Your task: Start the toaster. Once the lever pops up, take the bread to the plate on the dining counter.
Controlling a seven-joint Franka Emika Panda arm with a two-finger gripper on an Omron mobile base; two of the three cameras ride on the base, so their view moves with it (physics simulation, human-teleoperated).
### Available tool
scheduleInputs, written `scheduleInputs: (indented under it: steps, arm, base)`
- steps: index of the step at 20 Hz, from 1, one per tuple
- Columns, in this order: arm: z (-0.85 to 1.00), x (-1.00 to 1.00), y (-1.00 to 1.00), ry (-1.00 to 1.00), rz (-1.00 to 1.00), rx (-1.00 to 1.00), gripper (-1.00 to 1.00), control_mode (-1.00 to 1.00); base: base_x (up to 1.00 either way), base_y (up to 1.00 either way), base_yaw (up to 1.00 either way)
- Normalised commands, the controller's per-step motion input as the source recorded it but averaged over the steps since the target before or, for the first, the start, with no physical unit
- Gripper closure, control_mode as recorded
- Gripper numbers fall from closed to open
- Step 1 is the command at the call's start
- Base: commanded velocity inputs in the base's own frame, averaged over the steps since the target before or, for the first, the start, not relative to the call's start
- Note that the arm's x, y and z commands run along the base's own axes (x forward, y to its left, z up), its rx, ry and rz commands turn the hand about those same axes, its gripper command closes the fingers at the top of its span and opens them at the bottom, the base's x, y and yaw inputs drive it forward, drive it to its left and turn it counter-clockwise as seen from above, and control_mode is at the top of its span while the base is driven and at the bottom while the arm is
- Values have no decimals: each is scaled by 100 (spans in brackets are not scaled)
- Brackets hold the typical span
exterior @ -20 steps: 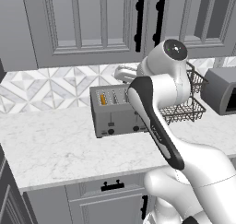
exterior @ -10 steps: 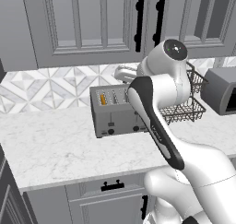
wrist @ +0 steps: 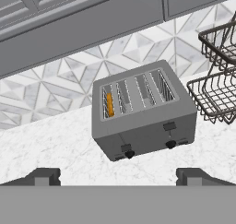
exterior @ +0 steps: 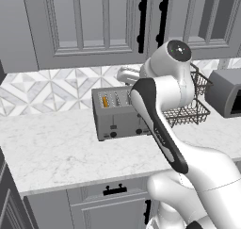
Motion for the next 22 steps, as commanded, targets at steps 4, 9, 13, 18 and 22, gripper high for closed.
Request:
scheduleInputs:
  steps: [4, 9, 13, 18, 22]
  arm:
    - [0, 0, 0, 0, 0, 0, -100, -100]
    - [0, 0, 0, 0, 0, 0, -100, -100]
    - [0, 0, 0, 0, 0, 0, -100, -100]
    - [0, 0, 0, 0, 0, 0, -100, -100]
    - [0, 0, 0, 0, 0, 0, -100, -100]
  base:
    - [0, 0, 0]
    - [0, 0, 0]
    - [0, 0, 0]
    - [0, 0, 0]
    - [0, 0, 0]
